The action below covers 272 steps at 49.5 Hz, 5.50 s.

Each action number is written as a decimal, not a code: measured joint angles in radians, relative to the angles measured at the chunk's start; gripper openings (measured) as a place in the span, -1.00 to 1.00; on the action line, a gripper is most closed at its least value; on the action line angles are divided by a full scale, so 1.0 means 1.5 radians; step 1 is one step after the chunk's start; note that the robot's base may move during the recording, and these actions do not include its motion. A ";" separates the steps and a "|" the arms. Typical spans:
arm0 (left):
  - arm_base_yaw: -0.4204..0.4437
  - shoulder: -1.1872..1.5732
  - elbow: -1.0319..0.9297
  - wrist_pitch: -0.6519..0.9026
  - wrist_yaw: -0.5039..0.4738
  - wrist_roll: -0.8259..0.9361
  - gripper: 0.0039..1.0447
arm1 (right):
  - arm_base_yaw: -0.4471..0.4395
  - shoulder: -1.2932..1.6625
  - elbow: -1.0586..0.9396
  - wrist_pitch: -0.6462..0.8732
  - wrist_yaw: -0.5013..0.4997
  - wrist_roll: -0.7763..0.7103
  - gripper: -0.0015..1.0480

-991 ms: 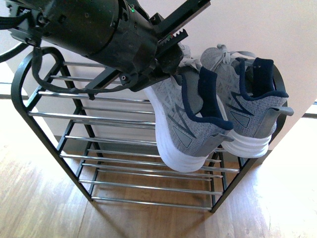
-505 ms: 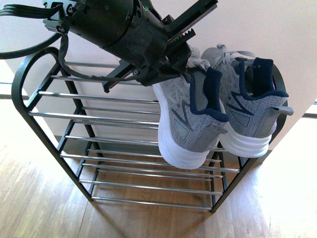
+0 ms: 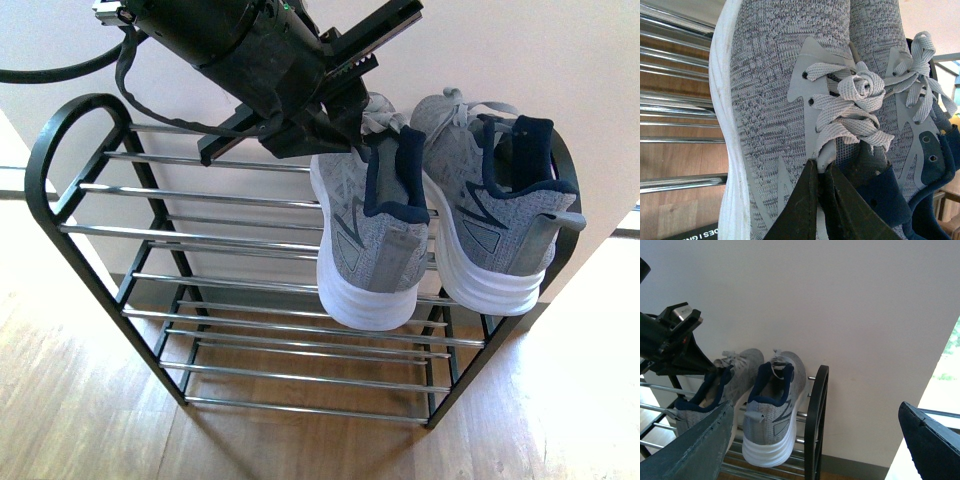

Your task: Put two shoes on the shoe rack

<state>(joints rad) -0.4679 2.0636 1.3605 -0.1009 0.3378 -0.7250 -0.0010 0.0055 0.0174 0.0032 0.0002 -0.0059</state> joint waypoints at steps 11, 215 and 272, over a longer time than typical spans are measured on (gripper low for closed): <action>0.002 0.014 0.020 -0.026 -0.003 0.025 -0.97 | 0.000 0.000 0.000 0.000 0.000 0.000 0.82; 0.310 -1.364 -0.898 0.067 -0.225 0.477 -0.98 | 0.000 -0.001 0.000 0.000 0.000 0.002 0.82; 0.312 -1.365 -0.898 0.067 -0.227 0.478 0.83 | 0.001 0.000 0.000 -0.001 -0.001 0.002 0.82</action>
<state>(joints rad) -0.0002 0.0166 0.0139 -0.0002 -0.0029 -0.0078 0.0010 0.0051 0.0174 0.0021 -0.0006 -0.0032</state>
